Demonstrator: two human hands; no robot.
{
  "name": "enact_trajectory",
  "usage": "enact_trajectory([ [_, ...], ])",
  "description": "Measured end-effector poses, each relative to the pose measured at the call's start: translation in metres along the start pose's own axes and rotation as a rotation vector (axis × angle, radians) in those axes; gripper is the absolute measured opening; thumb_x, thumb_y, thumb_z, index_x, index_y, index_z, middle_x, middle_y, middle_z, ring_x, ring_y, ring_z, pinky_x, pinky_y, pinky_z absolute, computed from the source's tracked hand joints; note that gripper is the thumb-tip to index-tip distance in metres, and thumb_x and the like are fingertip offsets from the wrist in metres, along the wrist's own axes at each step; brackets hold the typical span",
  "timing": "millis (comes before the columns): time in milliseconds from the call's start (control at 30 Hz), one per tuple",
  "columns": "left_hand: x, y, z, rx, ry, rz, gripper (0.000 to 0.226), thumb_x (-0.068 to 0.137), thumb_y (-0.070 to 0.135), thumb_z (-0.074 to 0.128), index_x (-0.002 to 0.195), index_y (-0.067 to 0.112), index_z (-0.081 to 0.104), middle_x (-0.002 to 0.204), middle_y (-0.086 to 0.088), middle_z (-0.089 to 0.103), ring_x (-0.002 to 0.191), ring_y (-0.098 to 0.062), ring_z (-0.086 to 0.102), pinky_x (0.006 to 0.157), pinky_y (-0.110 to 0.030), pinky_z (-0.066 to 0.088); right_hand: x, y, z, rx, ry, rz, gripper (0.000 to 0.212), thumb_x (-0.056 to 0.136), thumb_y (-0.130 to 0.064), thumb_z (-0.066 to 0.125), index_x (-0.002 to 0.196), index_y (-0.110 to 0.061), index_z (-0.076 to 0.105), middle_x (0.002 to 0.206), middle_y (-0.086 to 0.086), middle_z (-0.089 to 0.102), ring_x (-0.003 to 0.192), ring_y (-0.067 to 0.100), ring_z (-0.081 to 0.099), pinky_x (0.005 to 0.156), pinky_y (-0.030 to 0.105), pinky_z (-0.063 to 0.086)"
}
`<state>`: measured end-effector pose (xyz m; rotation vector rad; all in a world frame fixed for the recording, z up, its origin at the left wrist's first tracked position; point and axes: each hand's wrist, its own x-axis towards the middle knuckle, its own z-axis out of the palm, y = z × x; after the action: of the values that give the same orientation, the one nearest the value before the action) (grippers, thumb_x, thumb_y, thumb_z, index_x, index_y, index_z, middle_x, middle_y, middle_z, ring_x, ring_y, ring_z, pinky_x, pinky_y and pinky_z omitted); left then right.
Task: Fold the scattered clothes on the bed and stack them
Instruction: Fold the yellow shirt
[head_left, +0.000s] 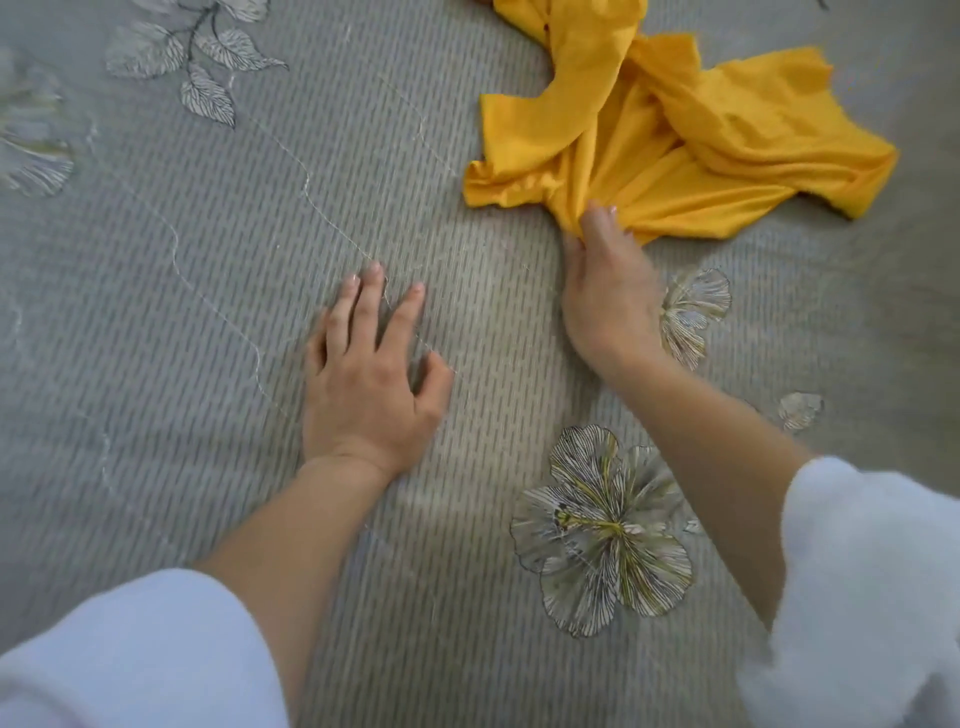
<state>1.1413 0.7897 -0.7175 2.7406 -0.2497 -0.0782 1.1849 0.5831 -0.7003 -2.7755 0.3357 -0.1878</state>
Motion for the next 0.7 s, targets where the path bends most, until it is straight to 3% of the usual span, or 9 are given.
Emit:
enact_trajectory([
  [33, 0.0, 0.0, -0.001, -0.01, -0.01, -0.012, 0.062, 0.088, 0.044, 0.036, 0.148, 0.026, 0.031, 0.159, -0.005, 0.017, 0.146, -0.022, 0.01, 0.116, -0.041, 0.007, -0.02, -0.003, -0.008, 0.005, -0.016, -0.052, 0.026, 0.102, -0.022, 0.037, 0.111, -0.001, 0.05, 0.109, 0.021, 0.059, 0.1, 0.038, 0.055, 0.071, 0.038, 0.031],
  [100, 0.001, 0.0, -0.002, -0.024, -0.035, -0.029, 0.064, 0.088, 0.044, 0.034, 0.149, 0.025, 0.028, 0.16, -0.005, 0.013, 0.147, -0.021, 0.007, 0.117, -0.04, 0.004, -0.06, -0.006, -0.029, 0.02, -0.131, -0.106, 0.02, 0.102, -0.026, 0.038, 0.1, -0.007, 0.045, 0.081, 0.011, 0.052, 0.077, 0.036, 0.052, 0.062, 0.034, 0.023],
  [167, 0.0, 0.001, -0.004, -0.032, -0.051, -0.012, 0.063, 0.091, 0.043, 0.032, 0.15, 0.019, 0.025, 0.16, -0.007, 0.011, 0.148, -0.022, 0.004, 0.118, -0.04, 0.002, -0.099, -0.006, -0.051, 0.048, -0.342, -0.103, 0.018, 0.102, -0.03, 0.038, 0.096, -0.013, 0.039, 0.073, 0.005, 0.046, 0.071, 0.034, 0.051, 0.059, 0.035, 0.027],
  [300, -0.031, 0.003, -0.01, -0.084, -0.177, -0.021, 0.067, 0.097, 0.031, 0.042, 0.152, 0.012, 0.01, 0.161, -0.007, 0.003, 0.148, -0.021, -0.001, 0.119, -0.035, -0.002, -0.156, -0.009, -0.078, 0.109, -0.58, -0.052, 0.022, 0.101, -0.032, 0.039, 0.108, -0.012, 0.045, 0.084, 0.012, 0.056, 0.087, 0.035, 0.057, 0.067, 0.039, 0.041],
  [367, -0.069, 0.006, -0.014, -0.248, -0.207, -0.04, 0.077, 0.094, 0.027, 0.052, 0.152, 0.015, 0.004, 0.16, -0.011, 0.009, 0.147, -0.027, 0.007, 0.12, -0.043, 0.007, -0.184, -0.014, -0.081, 0.122, -0.618, -0.043, 0.021, 0.101, -0.031, 0.04, 0.11, -0.012, 0.045, 0.096, 0.017, 0.061, 0.092, 0.036, 0.057, 0.065, 0.037, 0.037],
  [433, -0.11, 0.007, -0.018, -0.299, -0.232, 0.017, 0.082, 0.091, 0.024, 0.056, 0.151, 0.03, 0.001, 0.155, -0.016, 0.021, 0.143, -0.035, 0.019, 0.115, -0.052, 0.022, -0.218, -0.019, -0.083, 0.133, -0.672, -0.038, 0.022, 0.101, -0.031, 0.039, 0.112, -0.013, 0.045, 0.104, 0.018, 0.062, 0.096, 0.036, 0.058, 0.067, 0.036, 0.037],
  [500, -0.146, 0.006, -0.02, -0.153, -0.274, 0.105, 0.068, 0.089, 0.024, 0.054, 0.147, 0.042, 0.023, 0.15, -0.022, 0.03, 0.138, -0.045, 0.025, 0.112, -0.056, 0.027, -0.254, -0.021, -0.088, 0.137, -0.761, -0.023, 0.023, 0.101, -0.033, 0.038, 0.115, -0.016, 0.045, 0.108, 0.016, 0.062, 0.099, 0.035, 0.058, 0.073, 0.037, 0.042],
  [600, -0.188, 0.007, -0.032, -0.099, -0.294, 0.116, 0.03, 0.086, 0.024, 0.057, 0.113, 0.021, 0.069, 0.15, -0.019, 0.034, 0.135, -0.048, 0.031, 0.111, -0.057, 0.028, -0.302, -0.023, -0.107, 0.098, -0.836, -0.011, 0.023, 0.102, -0.033, 0.034, 0.114, -0.014, 0.041, 0.107, 0.019, 0.062, 0.098, 0.038, 0.059, 0.074, 0.04, 0.044],
  [700, -0.22, 0.023, -0.066, -0.243, -0.26, 0.207, 0.05, 0.088, 0.045, 0.037, 0.104, 0.011, 0.071, 0.139, -0.011, 0.051, 0.134, -0.032, 0.039, 0.113, -0.044, 0.028, -0.332, -0.019, -0.143, 0.117, -0.707, 0.077, 0.024, 0.104, -0.032, 0.028, 0.117, -0.013, 0.036, 0.099, 0.019, 0.063, 0.093, 0.039, 0.061, 0.065, 0.037, 0.036],
])
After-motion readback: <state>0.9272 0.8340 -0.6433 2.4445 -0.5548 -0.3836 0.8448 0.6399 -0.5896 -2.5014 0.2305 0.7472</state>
